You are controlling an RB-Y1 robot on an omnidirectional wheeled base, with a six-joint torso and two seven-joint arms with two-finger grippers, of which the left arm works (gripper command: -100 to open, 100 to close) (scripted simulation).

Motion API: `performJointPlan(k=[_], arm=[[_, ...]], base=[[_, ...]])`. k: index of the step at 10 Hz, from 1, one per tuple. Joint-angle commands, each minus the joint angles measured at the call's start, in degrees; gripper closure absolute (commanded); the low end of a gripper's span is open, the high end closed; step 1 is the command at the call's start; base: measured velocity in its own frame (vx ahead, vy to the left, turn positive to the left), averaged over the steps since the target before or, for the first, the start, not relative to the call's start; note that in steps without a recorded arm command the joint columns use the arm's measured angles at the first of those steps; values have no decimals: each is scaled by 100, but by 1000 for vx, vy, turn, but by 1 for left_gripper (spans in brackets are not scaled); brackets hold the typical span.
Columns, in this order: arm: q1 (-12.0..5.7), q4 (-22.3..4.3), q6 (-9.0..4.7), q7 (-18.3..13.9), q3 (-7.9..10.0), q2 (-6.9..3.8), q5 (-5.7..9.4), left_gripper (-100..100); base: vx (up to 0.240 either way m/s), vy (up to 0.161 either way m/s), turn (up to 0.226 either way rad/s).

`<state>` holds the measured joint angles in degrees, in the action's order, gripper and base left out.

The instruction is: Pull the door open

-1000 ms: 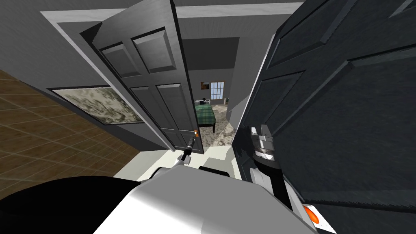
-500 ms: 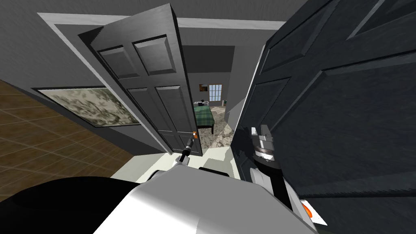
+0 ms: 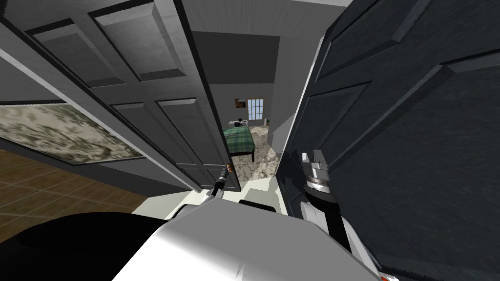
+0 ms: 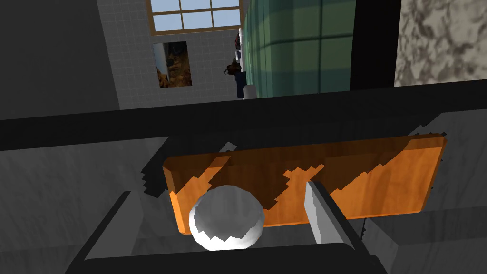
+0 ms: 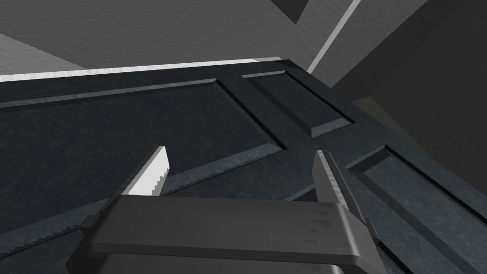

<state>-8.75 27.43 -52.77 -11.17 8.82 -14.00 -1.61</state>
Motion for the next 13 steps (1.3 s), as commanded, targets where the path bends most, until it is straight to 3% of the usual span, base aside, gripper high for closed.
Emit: performJointPlan(k=[1,2,7,13], arm=[[0,0,0,0,0,0,0,-100],[0,0,0,0,0,0,0,100],[0,0,0,0,0,0,0,100],[91,5,-164,-566,-318,-243,-204,100]], base=[[31,-4,3],[0,0,0],[-4,1,-3],[-191,56,-117]])
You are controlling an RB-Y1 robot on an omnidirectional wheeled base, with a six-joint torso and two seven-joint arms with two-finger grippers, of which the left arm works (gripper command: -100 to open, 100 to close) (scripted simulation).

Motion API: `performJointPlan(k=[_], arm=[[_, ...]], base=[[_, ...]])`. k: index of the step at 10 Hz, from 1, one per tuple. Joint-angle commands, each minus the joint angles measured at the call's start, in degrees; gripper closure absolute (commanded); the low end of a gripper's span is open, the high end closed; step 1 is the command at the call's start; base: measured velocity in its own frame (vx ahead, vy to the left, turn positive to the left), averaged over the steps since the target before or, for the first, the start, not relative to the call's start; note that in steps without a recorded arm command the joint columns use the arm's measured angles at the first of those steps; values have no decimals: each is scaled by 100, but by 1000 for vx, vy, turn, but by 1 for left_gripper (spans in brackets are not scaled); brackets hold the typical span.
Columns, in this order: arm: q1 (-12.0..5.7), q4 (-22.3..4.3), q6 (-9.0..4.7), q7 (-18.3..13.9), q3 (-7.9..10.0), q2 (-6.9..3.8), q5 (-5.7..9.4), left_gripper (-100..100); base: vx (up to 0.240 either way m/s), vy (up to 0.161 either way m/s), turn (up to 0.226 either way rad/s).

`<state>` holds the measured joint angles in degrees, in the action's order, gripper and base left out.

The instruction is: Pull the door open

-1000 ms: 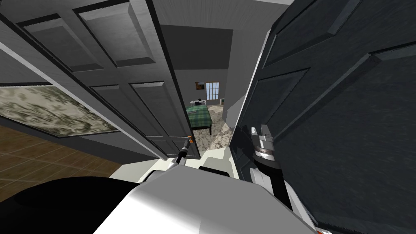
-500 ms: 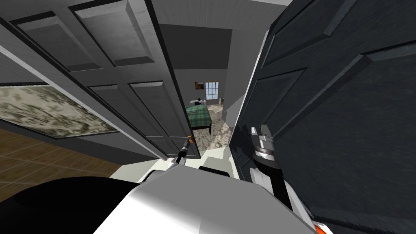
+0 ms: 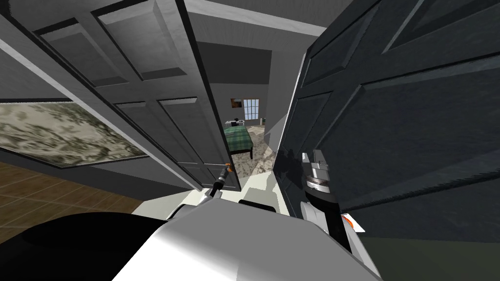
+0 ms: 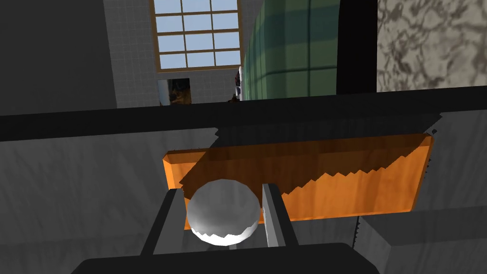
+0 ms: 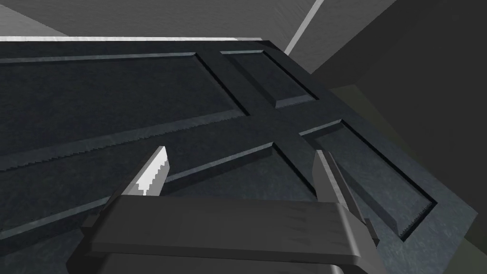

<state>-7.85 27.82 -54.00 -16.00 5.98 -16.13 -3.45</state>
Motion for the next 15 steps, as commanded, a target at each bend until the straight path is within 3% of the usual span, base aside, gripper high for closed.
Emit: performJointPlan(k=[1,3,4,5,10,12,13,15], arm=[[17,-32,-71,-182,-89,-72,-55,100],[48,-30,-128,-369,-193,-153,-122,100],[27,-80,-108,-288,-157,-125,-100,100],[104,-78,-250,-459,-278,-209,-202,100],[281,-44,-623,-861,-553,-456,-442,100],[251,-97,-636,-825,-549,-424,-437,100],[387,-94,-820,-951,-627,-517,-525,100],[448,-99,-946,-1020,-664,-581,-572,100]], base=[[-213,42,-107],[-200,68,-121],[-92,41,-42],[-155,67,-90],[-210,61,-68],[-123,42,-14],[-143,57,-118],[-169,69,-86]])
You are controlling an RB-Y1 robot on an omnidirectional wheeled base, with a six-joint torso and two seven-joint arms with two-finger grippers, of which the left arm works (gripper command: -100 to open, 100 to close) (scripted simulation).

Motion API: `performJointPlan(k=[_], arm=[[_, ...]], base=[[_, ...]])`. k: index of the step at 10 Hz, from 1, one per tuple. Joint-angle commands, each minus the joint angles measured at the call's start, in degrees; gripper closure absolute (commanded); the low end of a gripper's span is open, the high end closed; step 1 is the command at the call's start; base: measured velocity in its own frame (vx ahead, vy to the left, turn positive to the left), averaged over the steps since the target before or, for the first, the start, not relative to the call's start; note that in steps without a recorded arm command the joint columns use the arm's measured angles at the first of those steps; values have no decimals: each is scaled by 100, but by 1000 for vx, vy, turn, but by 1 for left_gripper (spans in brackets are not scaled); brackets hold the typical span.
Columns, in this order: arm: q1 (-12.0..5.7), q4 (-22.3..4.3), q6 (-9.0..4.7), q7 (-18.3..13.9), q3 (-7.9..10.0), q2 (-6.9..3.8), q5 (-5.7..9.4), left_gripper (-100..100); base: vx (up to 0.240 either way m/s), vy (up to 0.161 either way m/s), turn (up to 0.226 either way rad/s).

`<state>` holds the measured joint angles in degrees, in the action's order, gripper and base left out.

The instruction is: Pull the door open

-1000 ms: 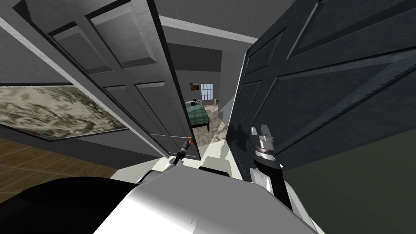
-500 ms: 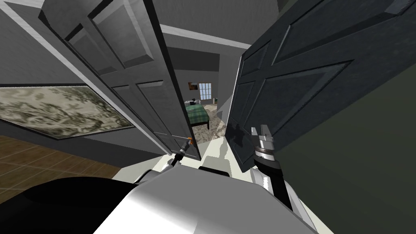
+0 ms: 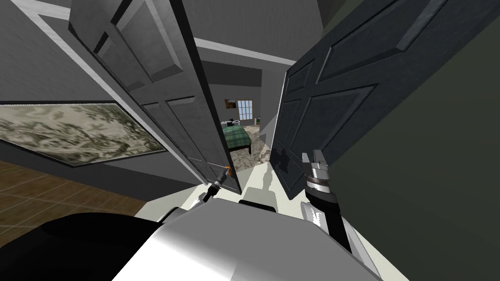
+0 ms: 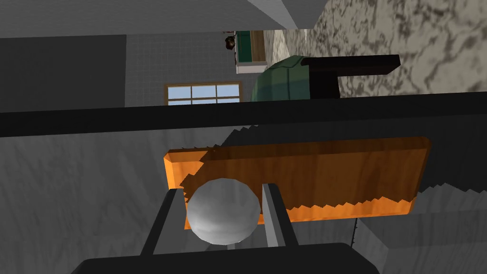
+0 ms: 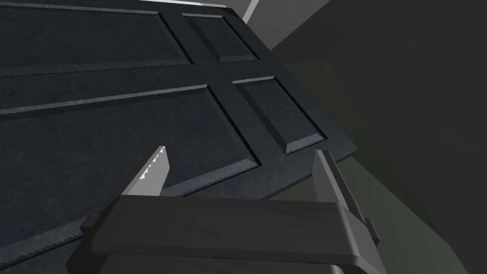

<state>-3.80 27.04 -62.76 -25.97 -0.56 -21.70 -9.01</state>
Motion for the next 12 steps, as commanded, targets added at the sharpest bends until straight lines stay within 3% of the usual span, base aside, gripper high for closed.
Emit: performJointPlan(k=[1,4,5,6,7,12], arm=[[109,-26,-206,-97,-51,-93,-66,100],[262,-38,-520,-270,-143,-252,-181,100],[286,-40,-568,-296,-157,-277,-199,100],[239,-60,-520,-259,-161,-224,-194,100],[273,-140,-641,-288,-172,-259,-220,100],[343,-247,-896,-362,-174,-365,-269,100]], base=[[-136,62,-81],[-168,84,-82],[-166,66,-56],[-69,14,-3],[-169,68,-163],[-200,101,-179]])
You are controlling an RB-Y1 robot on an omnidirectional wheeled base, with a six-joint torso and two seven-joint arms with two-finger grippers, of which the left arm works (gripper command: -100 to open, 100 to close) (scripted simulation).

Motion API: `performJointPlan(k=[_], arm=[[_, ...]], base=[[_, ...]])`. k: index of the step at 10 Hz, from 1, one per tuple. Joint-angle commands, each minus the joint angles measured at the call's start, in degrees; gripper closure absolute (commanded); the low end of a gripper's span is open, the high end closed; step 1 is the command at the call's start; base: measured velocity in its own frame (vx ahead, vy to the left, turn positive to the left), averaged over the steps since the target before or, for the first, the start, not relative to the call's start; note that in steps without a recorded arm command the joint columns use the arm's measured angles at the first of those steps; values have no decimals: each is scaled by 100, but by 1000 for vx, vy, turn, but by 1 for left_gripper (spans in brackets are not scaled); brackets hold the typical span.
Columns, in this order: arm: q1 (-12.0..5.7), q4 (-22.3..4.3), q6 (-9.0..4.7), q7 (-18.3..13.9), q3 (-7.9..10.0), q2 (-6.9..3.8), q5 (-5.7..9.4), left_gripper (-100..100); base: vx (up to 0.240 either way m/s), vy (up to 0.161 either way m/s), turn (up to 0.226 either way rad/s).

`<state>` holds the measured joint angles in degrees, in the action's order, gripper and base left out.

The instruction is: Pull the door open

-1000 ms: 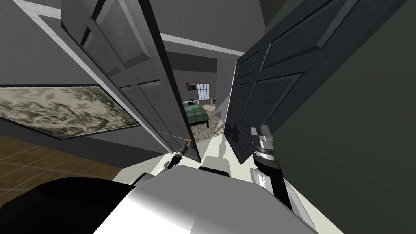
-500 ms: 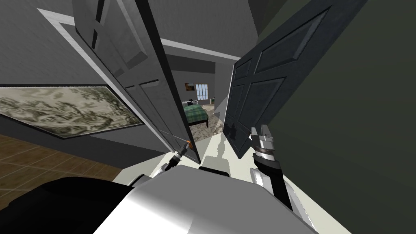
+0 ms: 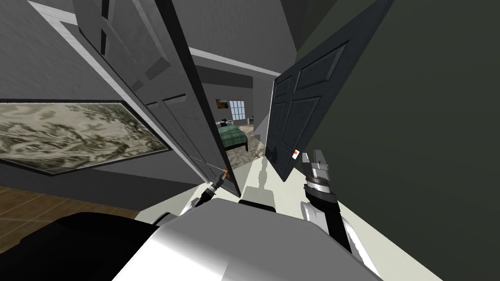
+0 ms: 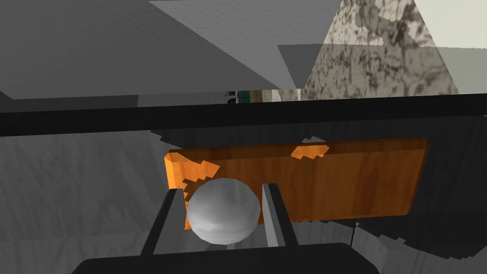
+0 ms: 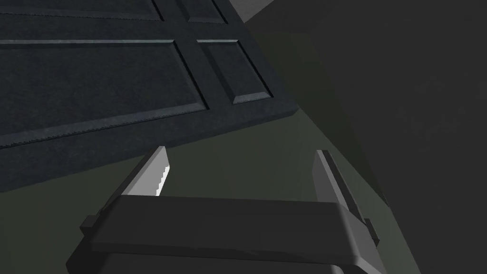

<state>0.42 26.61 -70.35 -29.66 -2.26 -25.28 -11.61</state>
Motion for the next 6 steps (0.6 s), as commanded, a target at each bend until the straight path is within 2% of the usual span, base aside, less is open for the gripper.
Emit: performJointPlan(k=[1,2,4,5,6], arm=[[-80,-203,-137,7,-3,-6,-9,100],[-58,-237,-217,-16,-4,-39,-25,100],[-37,-269,-294,-39,-5,-71,-39,100],[-35,-209,-240,-40,-17,-48,-43,100],[18,-269,-344,-45,-16,-72,-45,100]], base=[[-134,64,-53],[-131,74,-136],[-197,104,-157],[-79,32,-34],[-123,63,-226]])
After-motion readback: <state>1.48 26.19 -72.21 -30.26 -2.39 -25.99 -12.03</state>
